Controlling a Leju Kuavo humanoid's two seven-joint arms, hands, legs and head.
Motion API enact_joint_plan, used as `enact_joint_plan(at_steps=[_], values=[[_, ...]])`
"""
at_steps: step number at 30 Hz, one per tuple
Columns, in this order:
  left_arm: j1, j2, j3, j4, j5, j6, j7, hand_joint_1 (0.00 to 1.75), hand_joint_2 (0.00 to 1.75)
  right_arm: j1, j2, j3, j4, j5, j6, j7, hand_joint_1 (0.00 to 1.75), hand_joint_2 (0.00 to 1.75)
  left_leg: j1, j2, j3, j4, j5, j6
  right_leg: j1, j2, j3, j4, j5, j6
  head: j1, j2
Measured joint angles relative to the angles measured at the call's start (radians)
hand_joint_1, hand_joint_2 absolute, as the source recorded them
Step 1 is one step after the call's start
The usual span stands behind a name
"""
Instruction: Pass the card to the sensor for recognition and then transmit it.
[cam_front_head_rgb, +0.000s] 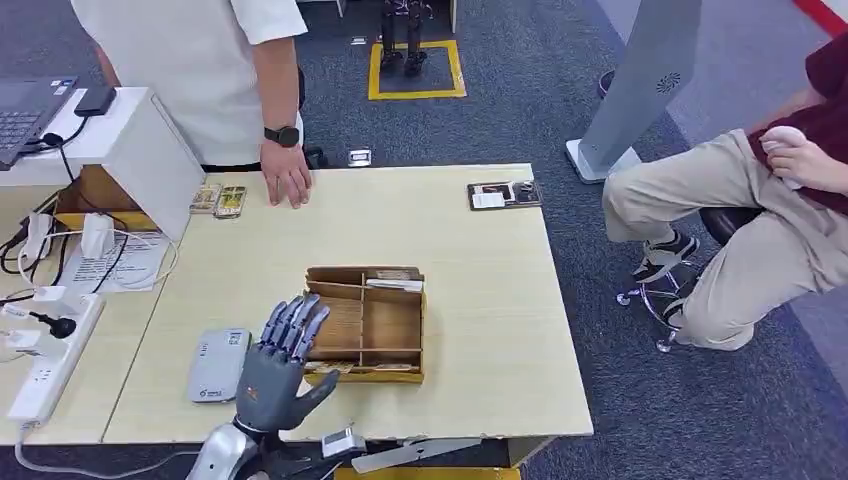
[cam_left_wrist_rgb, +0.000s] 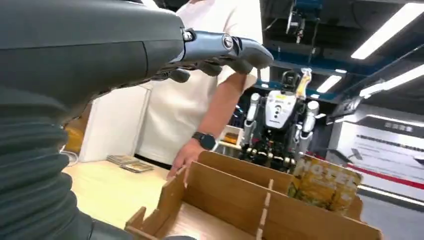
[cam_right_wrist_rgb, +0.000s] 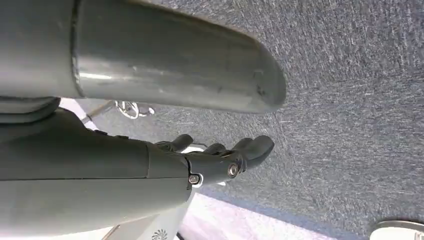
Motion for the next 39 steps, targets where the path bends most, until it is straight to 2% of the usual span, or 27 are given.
enact_joint_plan(at_steps=[8, 17, 24, 28, 31, 32, 33, 36, 37, 39], values=[[-0.031, 0.038, -0.074, 0.037, 0.033, -0.010, 0.030, 0.00, 1.75, 0.000, 0.000, 0.000, 0.000, -0.002, 0.000, 0.000, 0.00, 0.00, 0.000, 0.000, 0.001, 0.000, 0.000, 0.000, 0.000, -0.001, 0.001, 0.000, 0.000, 0.000, 0.000, 0.000], [-0.038, 0.060, -0.101, 0.041, 0.040, -0.014, 0.039, 0.00, 1.75, 0.000, 0.000, 0.001, 0.001, 0.002, 0.000, 0.000, 0.00, 0.00, 0.000, 0.000, 0.002, 0.000, 0.001, 0.000, 0.000, -0.001, 0.003, 0.000, 0.000, 0.000, 0.000, 0.000], [-0.035, 0.066, -0.129, 0.066, 0.046, -0.046, 0.045, 0.00, 1.75, 0.000, 0.000, 0.002, 0.002, 0.005, 0.000, 0.000, 0.00, 0.00, 0.000, 0.001, 0.003, 0.000, 0.001, 0.000, 0.000, 0.000, 0.002, 0.000, 0.001, -0.001, 0.000, 0.000], [-0.037, 0.068, -0.137, 0.082, 0.045, -0.035, 0.055, 0.00, 1.75, 0.000, 0.000, 0.002, 0.002, 0.005, 0.000, 0.000, 0.00, 0.00, 0.000, 0.000, 0.002, 0.000, 0.002, 0.000, 0.000, 0.000, 0.002, 0.000, 0.001, -0.001, 0.000, 0.000], [-0.033, 0.062, -0.137, 0.084, -0.006, -0.008, 0.061, 0.00, 1.75, 0.000, 0.000, 0.002, 0.002, 0.005, 0.000, 0.001, 0.00, 0.00, 0.000, 0.000, 0.001, 0.000, 0.001, 0.000, 0.000, 0.000, 0.002, 0.000, 0.001, 0.000, 0.000, 0.000], [-0.023, 0.049, -0.131, 0.074, -0.021, -0.005, 0.036, 0.00, 1.75, 0.000, 0.000, 0.002, 0.002, 0.004, -0.001, 0.002, 0.00, 0.00, 0.000, 0.000, 0.001, 0.000, 0.001, 0.000, 0.000, 0.000, 0.002, 0.000, 0.001, 0.000, 0.000, 0.000], [-0.006, 0.031, -0.110, 0.054, -0.026, -0.003, -0.013, 0.00, 1.75, 0.000, 0.000, 0.002, 0.003, 0.004, -0.002, 0.003, 0.00, 0.00, 0.000, 0.000, 0.001, 0.000, 0.001, 0.000, 0.000, 0.000, 0.001, 0.000, 0.001, 0.000, 0.000, 0.000], [0.042, -0.066, 0.005, -0.012, -0.009, 0.002, -0.224, 0.00, 1.75, 0.001, 0.000, 0.002, 0.003, 0.002, -0.003, 0.007, 0.00, 0.00, -0.001, 0.000, 0.000, 0.000, 0.001, 0.001, 0.000, 0.000, 0.001, 0.000, 0.000, 0.000, 0.001, 0.000], [0.054, -0.094, 0.038, -0.029, 0.002, 0.002, -0.260, 0.00, 1.75, 0.001, 0.000, 0.002, 0.003, 0.001, -0.003, 0.007, 0.00, 0.00, -0.001, 0.000, 0.000, 0.000, 0.000, 0.000, 0.000, 0.000, 0.001, 0.000, 0.001, 0.000, 0.000, 0.000], [0.066, -0.132, 0.089, -0.054, 0.013, 0.003, -0.293, 0.00, 1.75, 0.001, 0.000, 0.002, 0.003, 0.001, -0.003, 0.007, 0.00, 0.00, -0.001, 0.000, 0.000, 0.000, 0.000, 0.000, 0.000, 0.000, 0.001, 0.000, 0.001, 0.000, 0.000, 0.000]])
